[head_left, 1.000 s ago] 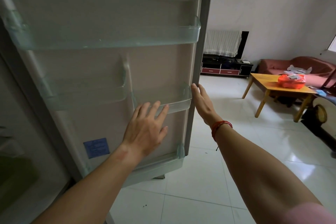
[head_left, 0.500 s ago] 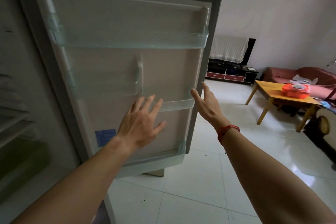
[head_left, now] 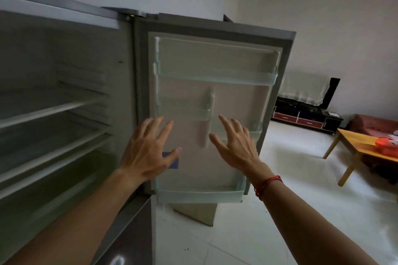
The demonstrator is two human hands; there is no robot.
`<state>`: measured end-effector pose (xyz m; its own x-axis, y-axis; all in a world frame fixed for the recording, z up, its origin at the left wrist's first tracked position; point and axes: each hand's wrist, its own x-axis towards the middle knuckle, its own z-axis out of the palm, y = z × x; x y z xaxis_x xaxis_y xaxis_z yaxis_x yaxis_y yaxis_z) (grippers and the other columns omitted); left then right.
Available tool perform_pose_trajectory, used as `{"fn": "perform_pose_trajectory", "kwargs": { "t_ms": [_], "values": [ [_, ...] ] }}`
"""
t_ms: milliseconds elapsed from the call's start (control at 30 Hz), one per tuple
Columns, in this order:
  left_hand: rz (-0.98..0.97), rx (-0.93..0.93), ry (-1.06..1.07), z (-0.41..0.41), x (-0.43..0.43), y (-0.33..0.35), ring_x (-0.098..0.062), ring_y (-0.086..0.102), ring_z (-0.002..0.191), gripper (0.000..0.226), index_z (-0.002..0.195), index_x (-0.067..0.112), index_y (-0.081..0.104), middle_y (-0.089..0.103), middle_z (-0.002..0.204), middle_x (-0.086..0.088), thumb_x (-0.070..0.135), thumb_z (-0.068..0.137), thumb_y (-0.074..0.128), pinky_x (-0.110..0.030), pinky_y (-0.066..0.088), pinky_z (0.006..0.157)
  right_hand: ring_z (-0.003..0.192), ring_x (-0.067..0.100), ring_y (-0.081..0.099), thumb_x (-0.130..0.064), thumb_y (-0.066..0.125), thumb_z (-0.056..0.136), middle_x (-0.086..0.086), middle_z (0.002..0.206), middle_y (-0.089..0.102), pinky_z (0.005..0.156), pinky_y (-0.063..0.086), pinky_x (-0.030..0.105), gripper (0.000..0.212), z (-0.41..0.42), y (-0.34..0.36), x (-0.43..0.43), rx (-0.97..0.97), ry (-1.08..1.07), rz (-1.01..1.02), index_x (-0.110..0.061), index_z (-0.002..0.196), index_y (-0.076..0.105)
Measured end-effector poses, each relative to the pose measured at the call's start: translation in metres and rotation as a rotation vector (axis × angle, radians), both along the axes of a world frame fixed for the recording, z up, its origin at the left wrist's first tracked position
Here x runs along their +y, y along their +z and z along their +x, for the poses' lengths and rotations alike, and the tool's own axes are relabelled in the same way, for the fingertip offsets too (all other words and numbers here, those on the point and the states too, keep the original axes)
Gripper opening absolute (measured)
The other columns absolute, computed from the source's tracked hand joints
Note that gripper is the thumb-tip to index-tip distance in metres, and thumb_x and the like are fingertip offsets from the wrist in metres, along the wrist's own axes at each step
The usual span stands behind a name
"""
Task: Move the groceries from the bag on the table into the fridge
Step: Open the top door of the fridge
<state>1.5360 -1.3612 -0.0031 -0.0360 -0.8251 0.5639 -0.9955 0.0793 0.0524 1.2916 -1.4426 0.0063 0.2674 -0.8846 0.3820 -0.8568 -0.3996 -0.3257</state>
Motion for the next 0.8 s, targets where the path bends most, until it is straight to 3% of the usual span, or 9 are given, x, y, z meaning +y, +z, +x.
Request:
{"fn": "perform_pose_trajectory", "kwargs": {
  "t_ms": [267, 433, 800],
  "values": [
    [-0.05, 0.01, 0.185, 0.078, 0.084, 0.008, -0.038, 0.044, 0.129, 0.082, 0.141, 0.013, 0.051, 0.047, 0.143, -0.018, 0.068, 0.082, 0.04, -0.05, 0.043, 0.103, 0.151, 0.037, 0.018, -0.075, 0.034, 0.094, 0.012, 0.168, 0.011, 0.117, 0.027, 0.057, 0.077, 0.077, 0.003, 0.052, 0.109, 0.163, -0.053, -0.044, 0.159, 0.007],
    [-0.043, 0.019, 0.291, 0.107, 0.125, 0.005, -0.036, 0.037, 0.136, 0.083, 0.147, 0.019, 0.042, 0.039, 0.151, -0.014, 0.071, 0.083, 0.037, -0.048, 0.037, 0.11, 0.152, 0.038, 0.014, -0.083, 0.02, 0.084, 0.012, 0.168, 0.009, 0.118, 0.025, 0.057, 0.086, 0.11, 0.001, 0.073, 0.158, 0.255, -0.078, -0.044, 0.159, 0.005],
    [-0.046, 0.045, 0.28, 0.1, 0.117, 0.0, -0.034, 0.037, 0.136, 0.08, 0.145, 0.02, 0.045, 0.04, 0.15, -0.012, 0.071, 0.083, 0.037, -0.049, 0.039, 0.108, 0.152, 0.036, 0.015, -0.085, 0.007, 0.077, 0.012, 0.169, 0.007, 0.119, 0.024, 0.055, 0.093, 0.109, -0.004, 0.064, 0.216, 0.268, -0.107, -0.044, 0.159, 0.001]
  ]
}}
